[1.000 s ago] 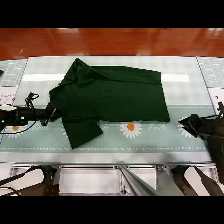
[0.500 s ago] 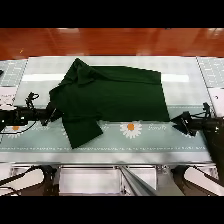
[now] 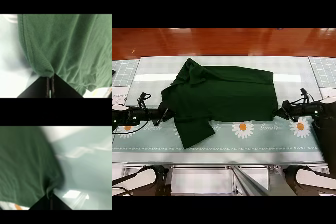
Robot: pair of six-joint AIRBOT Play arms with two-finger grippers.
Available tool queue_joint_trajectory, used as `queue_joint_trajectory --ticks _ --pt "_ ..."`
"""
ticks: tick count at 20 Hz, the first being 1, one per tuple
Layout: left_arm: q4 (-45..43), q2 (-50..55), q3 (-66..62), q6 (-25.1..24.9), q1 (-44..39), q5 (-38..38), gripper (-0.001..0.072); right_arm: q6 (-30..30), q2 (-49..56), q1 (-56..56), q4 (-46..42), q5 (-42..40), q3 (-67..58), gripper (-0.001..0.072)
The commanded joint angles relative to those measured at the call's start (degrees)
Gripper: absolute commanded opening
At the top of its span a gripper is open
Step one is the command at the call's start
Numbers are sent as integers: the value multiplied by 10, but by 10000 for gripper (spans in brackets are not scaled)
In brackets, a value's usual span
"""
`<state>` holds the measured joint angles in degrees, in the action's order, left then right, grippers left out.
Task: Fold the shirts.
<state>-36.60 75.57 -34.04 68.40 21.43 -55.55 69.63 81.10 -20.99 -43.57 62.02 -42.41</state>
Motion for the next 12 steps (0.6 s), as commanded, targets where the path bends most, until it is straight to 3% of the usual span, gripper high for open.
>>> queue_joint_trajectory --ticks 1,7,12 --pt "0 0 -1 -2 0 3 21 -8 15 22 10 17 -22 21" --pt "3 -30 -43 -2 0 -19 21 -4 -15 21 8 57 -83 20" --pt "69 -118 -261 17 -1 -61 21 64 -71 21 -17 102 -370 20"
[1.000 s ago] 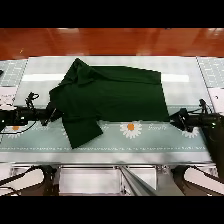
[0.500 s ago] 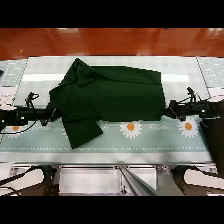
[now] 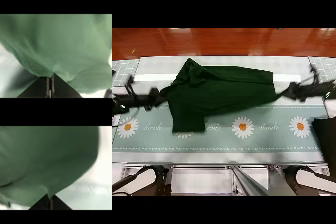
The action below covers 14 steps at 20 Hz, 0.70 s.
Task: Fold the shirts.
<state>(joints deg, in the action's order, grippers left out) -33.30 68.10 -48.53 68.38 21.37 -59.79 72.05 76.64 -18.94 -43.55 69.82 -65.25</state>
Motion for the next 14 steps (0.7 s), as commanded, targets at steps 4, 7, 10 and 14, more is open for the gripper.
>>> queue_joint_trajectory --ticks 4,7,10,14 --pt "35 -75 -368 46 -1 -23 21 105 -40 1 -93 48 -430 20" --pt "11 -81 -535 59 -1 -41 21 129 -51 1 -139 72 -597 20" --pt "-78 -117 -632 101 4 -63 20 129 -125 1 -165 64 -602 20" --pt "-176 -229 -640 120 32 -98 21 133 -237 1 -247 63 -602 20"
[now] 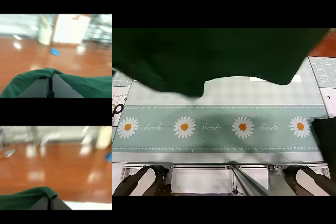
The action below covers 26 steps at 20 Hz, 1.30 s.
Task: Fold the shirts.
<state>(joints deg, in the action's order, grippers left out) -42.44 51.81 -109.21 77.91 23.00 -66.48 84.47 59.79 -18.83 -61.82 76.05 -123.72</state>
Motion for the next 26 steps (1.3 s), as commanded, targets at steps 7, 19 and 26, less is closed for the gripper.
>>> queue_joint_trajectory --ticks 7,19,26 --pt "-362 -261 30 103 -10 -89 21 34 -241 0 -108 71 57 20" --pt "-218 -132 417 71 -80 22 21 -17 -190 0 1 -32 454 21" --pt "-83 254 379 5 -122 206 21 -115 147 55 128 -240 459 21"
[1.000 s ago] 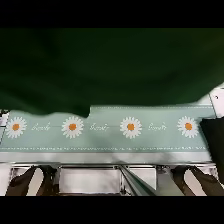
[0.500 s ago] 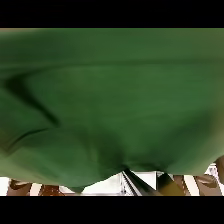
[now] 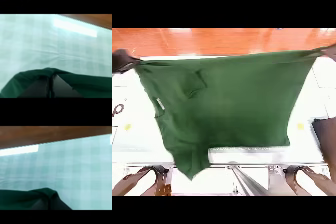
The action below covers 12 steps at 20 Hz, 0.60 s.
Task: Fold the shirts.
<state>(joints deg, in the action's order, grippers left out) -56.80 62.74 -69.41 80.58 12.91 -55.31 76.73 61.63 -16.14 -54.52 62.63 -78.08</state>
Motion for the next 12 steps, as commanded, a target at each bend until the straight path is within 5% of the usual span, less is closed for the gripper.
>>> queue_joint_trajectory --ticks 1,6,12 --pt "63 202 -51 -21 -33 104 21 -40 175 41 55 -130 -7 21" --pt "63 407 -226 1 -69 108 21 -41 374 78 54 -195 -108 21" --pt "47 435 -268 4 -73 74 21 -24 449 76 24 -146 -191 21"
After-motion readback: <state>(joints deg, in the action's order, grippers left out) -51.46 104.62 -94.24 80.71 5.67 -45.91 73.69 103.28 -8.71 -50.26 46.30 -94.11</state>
